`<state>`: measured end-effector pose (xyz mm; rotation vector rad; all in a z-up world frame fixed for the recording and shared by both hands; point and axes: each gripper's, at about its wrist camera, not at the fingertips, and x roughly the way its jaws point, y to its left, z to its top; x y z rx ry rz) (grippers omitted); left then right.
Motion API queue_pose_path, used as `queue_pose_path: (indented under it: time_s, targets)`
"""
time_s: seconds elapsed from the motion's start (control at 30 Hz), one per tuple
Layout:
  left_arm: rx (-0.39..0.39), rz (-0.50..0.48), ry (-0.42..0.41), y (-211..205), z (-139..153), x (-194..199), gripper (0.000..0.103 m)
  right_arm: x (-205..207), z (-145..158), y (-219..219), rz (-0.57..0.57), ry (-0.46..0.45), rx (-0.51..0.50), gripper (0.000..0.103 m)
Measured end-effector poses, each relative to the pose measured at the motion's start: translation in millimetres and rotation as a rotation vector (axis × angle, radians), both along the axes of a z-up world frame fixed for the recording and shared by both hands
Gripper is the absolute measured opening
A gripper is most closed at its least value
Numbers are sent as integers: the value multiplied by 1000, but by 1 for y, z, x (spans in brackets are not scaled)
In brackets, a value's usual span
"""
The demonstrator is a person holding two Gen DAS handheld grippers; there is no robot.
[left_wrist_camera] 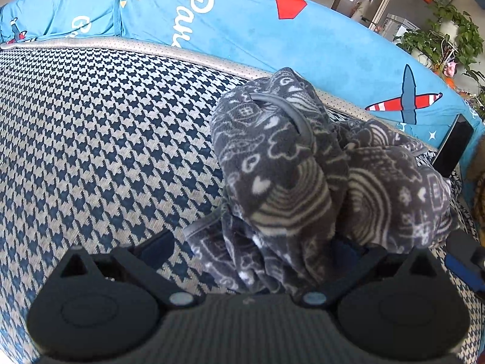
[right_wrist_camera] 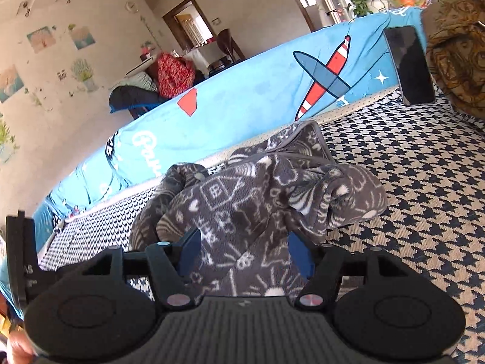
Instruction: Fold clothes
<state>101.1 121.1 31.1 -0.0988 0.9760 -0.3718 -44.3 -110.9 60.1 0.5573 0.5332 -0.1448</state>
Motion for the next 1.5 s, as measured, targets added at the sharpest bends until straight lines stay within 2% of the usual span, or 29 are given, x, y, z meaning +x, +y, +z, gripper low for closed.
queue_pose_path:
  time_s: [0.1,0.3,0.43,0.47,0.5,0.6,0.8,0.97,1.07,1.3,1.5]
  targets:
    - [2,1,2,1,-1,0,103,9,-1,-3,-37,-10,75,76]
    - [5,-9,7,4,-3,-1,103,29,-15,-9,-122,19,179,79]
    - [10,-19,14,6,-4,-1,103,36,-27,-11,-136,27,248,79]
    - [12,-21,14,7,-4,-1,103,37,-29,-11,-138,29,252,76]
    - [16,-24,14,7,-5,-1,103,38,-31,-10,-139,32,255,67]
    - [25,-29,15,8,-5,-1,103,41,-32,-6,-107,42,231,43]
    - [18,-15,-1,11,1,-4,103,41,-23,10,-38,35,93,25]
    - [23,-16,-173,14,30,-20,103,34,-14,24,45,9,-34,20]
    - [28,-8,-236,14,39,-26,103,26,-10,34,106,-5,-83,19]
    - [19,41,-255,16,45,-22,103,3,-4,58,258,-33,-178,17]
    - [40,77,-263,12,43,-19,103,-18,-1,82,400,-42,-257,17]
